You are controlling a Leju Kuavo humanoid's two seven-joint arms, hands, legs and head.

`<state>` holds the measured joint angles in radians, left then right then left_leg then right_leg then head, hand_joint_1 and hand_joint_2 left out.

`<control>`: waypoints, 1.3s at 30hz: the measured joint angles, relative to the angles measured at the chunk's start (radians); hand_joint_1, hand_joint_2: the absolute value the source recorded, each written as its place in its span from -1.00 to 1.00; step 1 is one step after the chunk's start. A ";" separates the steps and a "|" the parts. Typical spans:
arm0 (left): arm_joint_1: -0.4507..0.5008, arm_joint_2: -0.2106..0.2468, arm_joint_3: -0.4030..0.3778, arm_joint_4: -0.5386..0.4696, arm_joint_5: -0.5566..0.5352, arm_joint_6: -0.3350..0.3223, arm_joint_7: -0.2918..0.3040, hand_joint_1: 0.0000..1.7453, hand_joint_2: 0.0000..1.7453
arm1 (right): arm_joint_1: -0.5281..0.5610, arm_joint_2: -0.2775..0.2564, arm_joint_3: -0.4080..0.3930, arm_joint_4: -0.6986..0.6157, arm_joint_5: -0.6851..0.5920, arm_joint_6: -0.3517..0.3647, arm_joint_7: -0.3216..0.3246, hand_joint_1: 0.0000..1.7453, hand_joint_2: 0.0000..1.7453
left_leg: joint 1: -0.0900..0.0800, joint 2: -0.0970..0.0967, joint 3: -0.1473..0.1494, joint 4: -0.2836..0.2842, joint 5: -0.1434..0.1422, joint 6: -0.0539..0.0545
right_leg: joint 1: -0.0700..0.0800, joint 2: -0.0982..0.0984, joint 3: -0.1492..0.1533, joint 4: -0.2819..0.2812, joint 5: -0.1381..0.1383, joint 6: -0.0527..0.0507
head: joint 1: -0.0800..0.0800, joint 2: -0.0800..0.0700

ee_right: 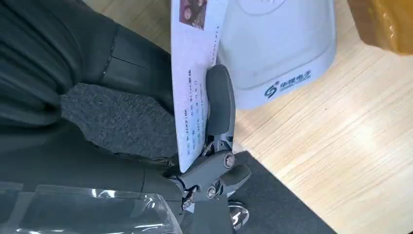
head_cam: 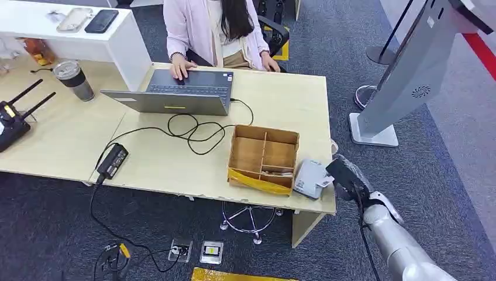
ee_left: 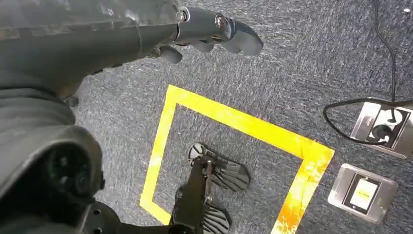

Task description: Pass the card to the sensor for recognition and then transmit it.

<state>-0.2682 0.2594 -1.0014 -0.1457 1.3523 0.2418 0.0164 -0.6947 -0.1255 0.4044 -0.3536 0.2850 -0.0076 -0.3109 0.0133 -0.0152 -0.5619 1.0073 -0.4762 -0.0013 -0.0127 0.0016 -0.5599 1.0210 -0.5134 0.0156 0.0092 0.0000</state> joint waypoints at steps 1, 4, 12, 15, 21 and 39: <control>0.000 0.000 0.000 0.000 -0.003 0.000 0.000 -1.00 -1.00 | -0.002 -0.005 0.000 0.000 0.000 -0.001 -0.001 1.00 1.00 | 0.000 0.000 0.000 0.000 0.000 0.000 | 0.000 0.000 0.000 0.000 0.000 0.000 | 0.000 0.000; -0.002 0.000 0.000 0.000 -0.006 -0.001 0.000 -1.00 -1.00 | -0.013 -0.019 0.000 -0.002 0.000 -0.003 -0.002 1.00 1.00 | 0.000 0.000 0.000 0.000 0.000 0.000 | 0.000 0.000 0.000 0.000 0.000 0.000 | 0.000 0.000; -0.011 -0.001 -0.001 0.000 -0.019 -0.007 0.014 -1.00 -1.00 | -0.091 -0.061 0.003 -0.021 -0.008 -0.013 -0.011 1.00 1.00 | 0.000 0.001 0.000 0.000 0.000 0.000 | 0.000 0.000 0.000 0.000 0.001 0.000 | 0.000 0.000; -0.015 -0.001 -0.002 0.000 -0.021 -0.015 0.014 -1.00 -1.00 | -0.137 -0.070 0.003 -0.034 -0.009 -0.013 -0.018 1.00 1.00 | 0.000 0.001 0.000 0.000 0.000 0.000 | 0.000 0.000 0.000 0.000 0.001 0.000 | 0.000 0.000; -0.028 -0.002 -0.004 0.000 -0.040 -0.016 0.032 -1.00 -1.00 | -0.259 -0.068 0.024 -0.062 0.043 -0.002 -0.012 1.00 1.00 | 0.000 0.001 0.000 0.000 0.000 0.000 | 0.000 0.000 0.000 0.001 0.001 -0.001 | 0.000 0.000; -0.108 -0.023 -0.060 -0.001 -0.092 -0.037 0.069 -1.00 -1.00 | -0.415 0.144 0.149 -0.066 0.127 0.034 0.049 1.00 1.00 | 0.001 0.000 -0.001 0.000 0.001 -0.001 | 0.001 0.000 0.000 0.001 0.001 -0.001 | 0.000 0.000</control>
<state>-0.3767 0.2361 -1.0613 -0.1469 1.2604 0.2052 0.0851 -1.1100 0.0188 0.5535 -0.4196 0.4124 0.0263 -0.2621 0.0144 -0.0148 -0.5625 1.0073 -0.4753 -0.0025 -0.0113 0.0020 -0.5603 1.0220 -0.5127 0.0146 0.0092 0.0000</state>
